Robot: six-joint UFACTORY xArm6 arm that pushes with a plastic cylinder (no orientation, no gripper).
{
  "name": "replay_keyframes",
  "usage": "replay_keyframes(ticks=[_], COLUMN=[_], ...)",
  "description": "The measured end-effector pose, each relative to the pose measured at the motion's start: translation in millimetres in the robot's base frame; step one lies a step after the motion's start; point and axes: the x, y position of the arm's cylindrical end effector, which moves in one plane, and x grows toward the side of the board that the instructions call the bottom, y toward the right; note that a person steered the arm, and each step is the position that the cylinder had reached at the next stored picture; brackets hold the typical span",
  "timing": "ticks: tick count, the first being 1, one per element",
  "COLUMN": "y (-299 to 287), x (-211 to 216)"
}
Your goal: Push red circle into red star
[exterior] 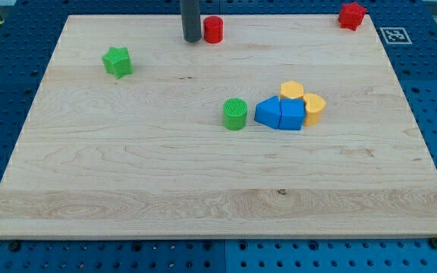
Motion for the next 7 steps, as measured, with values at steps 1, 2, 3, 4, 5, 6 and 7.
replay_keyframes(ticks=[1,2,3,4,5,6,7], y=[0,2,9,25,43,61,65], x=[0,0,0,0,0,0,-10])
